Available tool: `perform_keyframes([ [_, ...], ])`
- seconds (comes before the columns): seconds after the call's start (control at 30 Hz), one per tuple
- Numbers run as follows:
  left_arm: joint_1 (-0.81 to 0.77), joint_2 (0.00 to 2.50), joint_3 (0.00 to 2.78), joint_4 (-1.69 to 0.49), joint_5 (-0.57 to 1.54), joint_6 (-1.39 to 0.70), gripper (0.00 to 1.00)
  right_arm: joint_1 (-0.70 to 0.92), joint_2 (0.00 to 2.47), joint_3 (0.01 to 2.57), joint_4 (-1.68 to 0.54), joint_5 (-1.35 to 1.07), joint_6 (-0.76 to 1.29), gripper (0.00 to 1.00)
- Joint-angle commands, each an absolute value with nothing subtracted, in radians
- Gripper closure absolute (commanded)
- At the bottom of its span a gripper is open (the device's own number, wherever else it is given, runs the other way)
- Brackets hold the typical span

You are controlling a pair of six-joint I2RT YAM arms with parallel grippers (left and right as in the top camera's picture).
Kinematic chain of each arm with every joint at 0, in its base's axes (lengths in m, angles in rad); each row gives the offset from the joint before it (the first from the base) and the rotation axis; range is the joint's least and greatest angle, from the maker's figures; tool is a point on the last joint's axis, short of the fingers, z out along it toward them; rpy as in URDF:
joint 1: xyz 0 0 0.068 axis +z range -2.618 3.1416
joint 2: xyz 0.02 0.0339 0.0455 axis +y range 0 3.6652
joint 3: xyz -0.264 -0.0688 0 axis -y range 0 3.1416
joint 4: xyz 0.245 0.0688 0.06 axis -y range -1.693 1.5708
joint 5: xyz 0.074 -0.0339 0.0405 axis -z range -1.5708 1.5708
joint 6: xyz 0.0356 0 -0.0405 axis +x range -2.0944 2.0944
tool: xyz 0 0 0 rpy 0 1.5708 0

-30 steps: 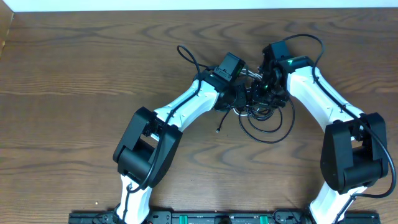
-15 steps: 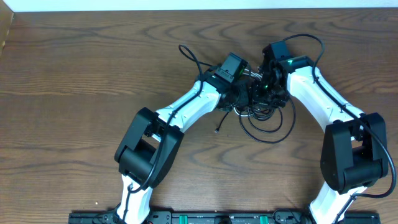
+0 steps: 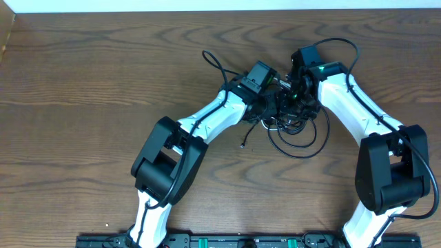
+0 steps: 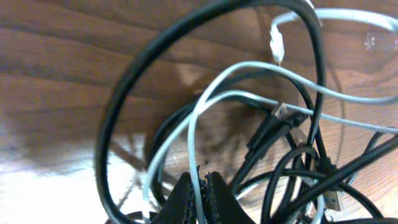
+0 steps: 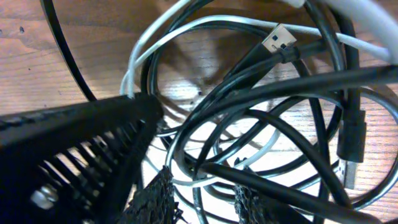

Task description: Untangle cables

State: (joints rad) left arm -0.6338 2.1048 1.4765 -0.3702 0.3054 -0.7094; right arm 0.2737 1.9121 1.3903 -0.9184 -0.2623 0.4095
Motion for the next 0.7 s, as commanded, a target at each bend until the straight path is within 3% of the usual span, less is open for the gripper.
perform_keyframes([
  [0.0,-0.594,2.101,1.486,-0.383,0.302,-0.629,0.93,0.277,1.9,1.385,-0.916,-0.268,0.403,0.68],
  [0.23,-0.5,1.891,1.52,-0.487,0.302,-0.521,0.93,0.277,1.9,1.385,-0.904,-0.234,0.403,0.67],
  [0.67,-0.495,1.546,1.52,-0.444,0.302,-0.508,0.93,0.277,1.9,1.385,-0.89,-0.234,0.403,0.67],
])
